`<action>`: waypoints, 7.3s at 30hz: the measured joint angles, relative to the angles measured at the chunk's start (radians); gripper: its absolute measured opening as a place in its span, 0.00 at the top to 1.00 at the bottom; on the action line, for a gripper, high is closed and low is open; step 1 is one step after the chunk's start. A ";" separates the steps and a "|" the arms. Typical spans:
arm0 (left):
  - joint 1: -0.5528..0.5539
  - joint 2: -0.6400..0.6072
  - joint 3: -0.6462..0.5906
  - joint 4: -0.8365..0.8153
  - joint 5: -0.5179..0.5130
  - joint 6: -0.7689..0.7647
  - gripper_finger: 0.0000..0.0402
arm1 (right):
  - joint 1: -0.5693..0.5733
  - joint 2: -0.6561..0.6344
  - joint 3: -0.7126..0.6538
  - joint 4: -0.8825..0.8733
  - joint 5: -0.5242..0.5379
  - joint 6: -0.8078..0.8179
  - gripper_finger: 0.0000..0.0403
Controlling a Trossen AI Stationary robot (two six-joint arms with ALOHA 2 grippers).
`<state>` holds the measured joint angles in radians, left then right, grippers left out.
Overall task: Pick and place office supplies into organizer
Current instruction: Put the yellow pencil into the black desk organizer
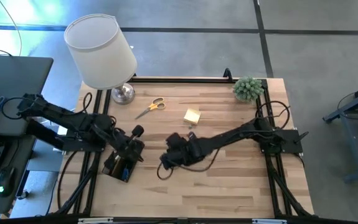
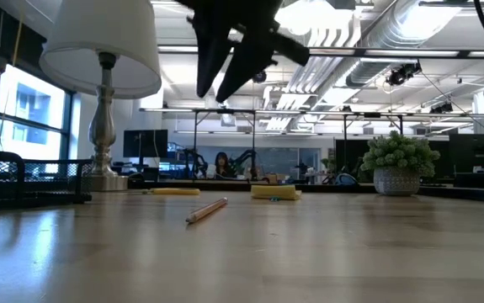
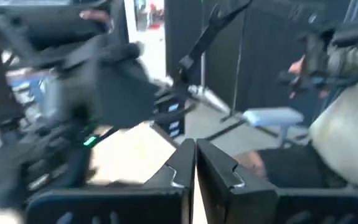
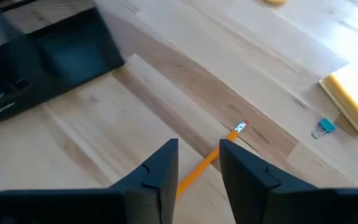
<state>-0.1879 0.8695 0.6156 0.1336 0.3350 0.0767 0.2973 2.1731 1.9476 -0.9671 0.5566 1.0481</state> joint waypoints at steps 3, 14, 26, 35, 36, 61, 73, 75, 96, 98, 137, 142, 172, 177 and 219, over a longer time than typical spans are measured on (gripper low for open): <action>0.051 -0.059 -0.033 0.027 0.049 -0.071 0.99 | -0.051 0.001 0.000 -0.003 -0.040 0.020 0.72; 0.090 -0.152 -0.026 -0.020 0.023 -0.187 0.97 | -0.095 0.066 0.000 0.098 -0.092 0.118 0.72; 0.090 -0.152 -0.018 -0.017 0.021 -0.214 0.92 | -0.111 0.182 0.000 0.073 -0.379 0.196 0.72; 0.089 -0.152 -0.018 -0.014 0.043 -0.189 0.93 | -0.113 0.184 0.031 0.040 -0.311 0.245 0.72; 0.090 -0.152 -0.018 -0.014 0.049 -0.189 0.92 | -0.113 0.190 0.030 0.035 -0.313 0.253 0.72; 0.089 -0.152 -0.018 -0.033 0.066 -0.205 0.94 | -0.121 0.221 0.017 -0.018 -0.328 0.229 0.72; 0.089 -0.152 -0.018 -0.030 0.066 -0.205 0.94 | -0.121 0.220 0.015 -0.038 -0.321 0.182 0.88; 0.089 -0.152 -0.018 -0.030 0.066 -0.205 0.94 | -0.121 0.220 0.015 -0.039 -0.321 0.174 0.94; 0.089 -0.290 -0.018 -0.099 0.102 -0.162 0.94 | -0.008 0.166 0.355 -0.228 0.270 -0.121 0.98; 0.089 -0.353 -0.019 -0.129 0.096 -0.162 0.94 | 0.019 0.124 0.321 -0.258 0.374 -0.079 0.99; 0.090 -0.445 -0.019 -0.314 -0.085 -0.108 0.79 | 0.067 0.105 0.295 0.861 0.123 -1.117 0.98; 0.090 -0.405 -0.019 -0.277 -0.082 -0.108 0.64 | 0.041 0.126 0.295 0.867 0.100 -1.101 0.99; 0.089 -0.374 -0.019 -0.264 -0.115 -0.107 0.96 | 0.012 0.140 0.295 0.827 0.044 -1.000 0.94; 0.089 -0.374 -0.019 -0.265 -0.115 -0.108 0.96 | -0.004 0.140 0.295 0.824 -0.008 -0.974 0.95; 0.088 -0.500 -0.014 -0.584 0.026 -0.309 0.99 | 0.097 0.142 0.294 0.372 0.108 -0.909 0.92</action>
<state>-0.0994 0.3692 0.6014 -0.4500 0.3610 -0.2323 0.3941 2.3151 2.2414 -0.5949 0.6642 0.1391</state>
